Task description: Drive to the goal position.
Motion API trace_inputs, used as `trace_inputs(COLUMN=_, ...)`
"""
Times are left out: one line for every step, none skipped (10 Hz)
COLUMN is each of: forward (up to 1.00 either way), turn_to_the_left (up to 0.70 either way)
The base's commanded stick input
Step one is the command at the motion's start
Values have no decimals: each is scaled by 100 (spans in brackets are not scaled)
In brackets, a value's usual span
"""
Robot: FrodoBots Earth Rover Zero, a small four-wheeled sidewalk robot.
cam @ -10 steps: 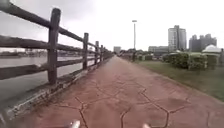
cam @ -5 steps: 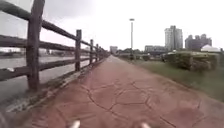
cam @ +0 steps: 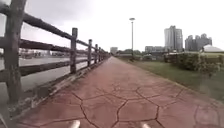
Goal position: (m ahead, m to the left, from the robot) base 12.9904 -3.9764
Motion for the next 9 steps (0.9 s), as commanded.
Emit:
trace_inputs(forward=70, turn_to_the_left=0)
trace_inputs(forward=70, turn_to_the_left=0)
trace_inputs(forward=70, turn_to_the_left=0)
trace_inputs(forward=70, turn_to_the_left=0)
trace_inputs(forward=70, turn_to_the_left=0)
trace_inputs(forward=70, turn_to_the_left=0)
trace_inputs(forward=70, turn_to_the_left=0)
trace_inputs(forward=70, turn_to_the_left=0)
trace_inputs(forward=70, turn_to_the_left=0)
